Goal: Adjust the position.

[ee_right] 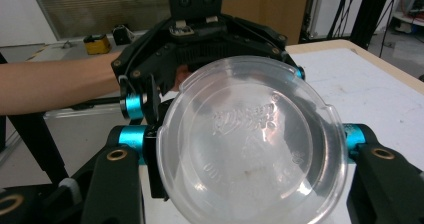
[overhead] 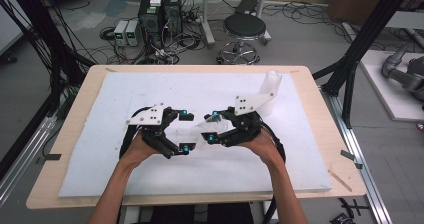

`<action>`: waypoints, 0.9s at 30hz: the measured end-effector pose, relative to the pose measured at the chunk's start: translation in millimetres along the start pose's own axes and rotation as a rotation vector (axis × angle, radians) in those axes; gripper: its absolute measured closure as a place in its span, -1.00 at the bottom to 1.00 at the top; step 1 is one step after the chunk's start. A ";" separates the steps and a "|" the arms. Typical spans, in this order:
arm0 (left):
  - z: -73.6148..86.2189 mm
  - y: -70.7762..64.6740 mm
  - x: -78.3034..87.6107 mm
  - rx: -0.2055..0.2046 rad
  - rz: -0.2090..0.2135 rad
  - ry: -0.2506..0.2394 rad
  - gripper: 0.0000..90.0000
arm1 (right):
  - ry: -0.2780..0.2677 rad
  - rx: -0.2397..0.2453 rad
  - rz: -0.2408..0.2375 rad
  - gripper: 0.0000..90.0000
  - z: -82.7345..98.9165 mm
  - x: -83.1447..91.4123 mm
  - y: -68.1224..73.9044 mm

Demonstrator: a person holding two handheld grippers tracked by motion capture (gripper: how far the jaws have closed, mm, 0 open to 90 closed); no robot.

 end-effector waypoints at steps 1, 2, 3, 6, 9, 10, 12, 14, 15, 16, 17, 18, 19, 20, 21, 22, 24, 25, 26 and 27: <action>0.2 -0.9 -2.4 0.002 0.003 0.001 -0.81 | -0.002 -0.002 -0.001 -0.06 -0.2 -0.2 0.3; 0.2 -0.9 -2.4 0.002 0.003 0.001 -0.81 | -0.002 -0.002 -0.001 -0.06 -0.2 -0.2 0.3; 0.7 -1.7 -6.1 -0.003 0.008 0.009 -0.80 | -0.003 -0.007 -0.005 -0.06 -0.3 -0.4 0.9; 0.6 -2.5 -9.4 -0.002 0.010 0.005 -0.80 | -0.003 0.001 -0.012 -0.06 -0.3 -1.0 0.7; 0.8 -5.1 -15.4 -0.006 0.024 0.009 -0.79 | -0.005 0.007 -0.018 -0.06 -0.6 -2.4 1.0; 0.8 -5.1 -15.4 -0.006 0.024 0.009 -0.78 | -0.005 0.007 -0.018 -0.06 -0.6 -2.4 1.0; 2.0 -6.3 -18.7 -0.005 0.037 0.020 -0.77 | -0.001 0.001 -0.030 -0.06 -0.4 -3.1 2.0; 2.1 -6.6 -19.3 -0.008 0.041 0.023 -0.75 | -0.001 0.000 -0.034 -0.06 -0.3 -3.4 2.2; 1.9 -7.3 -20.8 -0.013 0.044 0.021 -0.73 | 0.001 -0.002 -0.036 -0.06 -0.3 -3.7 2.4; 2.0 -7.8 -21.6 -0.009 0.042 0.020 -0.72 | 0.002 -0.003 -0.039 -0.06 -0.2 -3.8 2.5; 2.1 -8.0 -22.0 -0.010 0.044 0.023 -0.72 | 0.002 -0.008 -0.041 -0.06 -0.1 -4.0 2.9; 2.2 -8.1 -22.4 -0.015 0.046 0.024 -0.69 | -0.001 -0.005 -0.045 -0.06 -0.3 -4.4 2.7; 2.3 -8.3 -22.4 -0.017 0.044 0.025 -0.66 | 0.000 -0.005 -0.049 -0.06 -0.3 -4.8 3.1; 2.3 -8.3 -22.4 -0.017 0.044 0.025 -0.64 | 0.000 -0.005 -0.049 -0.06 -0.3 -4.8 3.1; 2.2 -8.3 -22.4 -0.017 0.042 0.024 -0.64 | -0.002 -0.003 -0.049 -0.06 -0.4 -5.1 3.3; 2.2 -8.4 -21.9 -0.015 0.043 0.024 -0.62 | 0.001 -0.003 -0.051 -0.06 -0.3 -4.8 3.6; 2.3 -7.6 -20.6 -0.020 0.044 0.029 -0.54 | -0.003 0.000 -0.054 -0.06 -0.6 -4.8 3.9; 2.4 -7.7 -20.5 -0.013 0.050 0.028 -0.53 | -0.005 -0.001 -0.058 -0.06 -0.6 -4.9 4.2; 2.4 -7.7 -20.5 -0.013 0.050 0.028 -0.51 | -0.005 -0.001 -0.058 -0.06 -0.6 -4.9 4.2; 2.6 -7.8 -20.7 -0.017 0.051 0.032 -0.48 | -0.005 -0.003 -0.058 -0.06 -0.6 -5.1 4.4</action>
Point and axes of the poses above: each handheld gripper's, and its own axes: x roughly backward along the jaws, z roughly out of its underside, y roughly to its left, the point moved 3 cm from there along -x, roughly forward along the jaws, and after that the axes turned 5 degrees about -z, right-handed, at the moved point
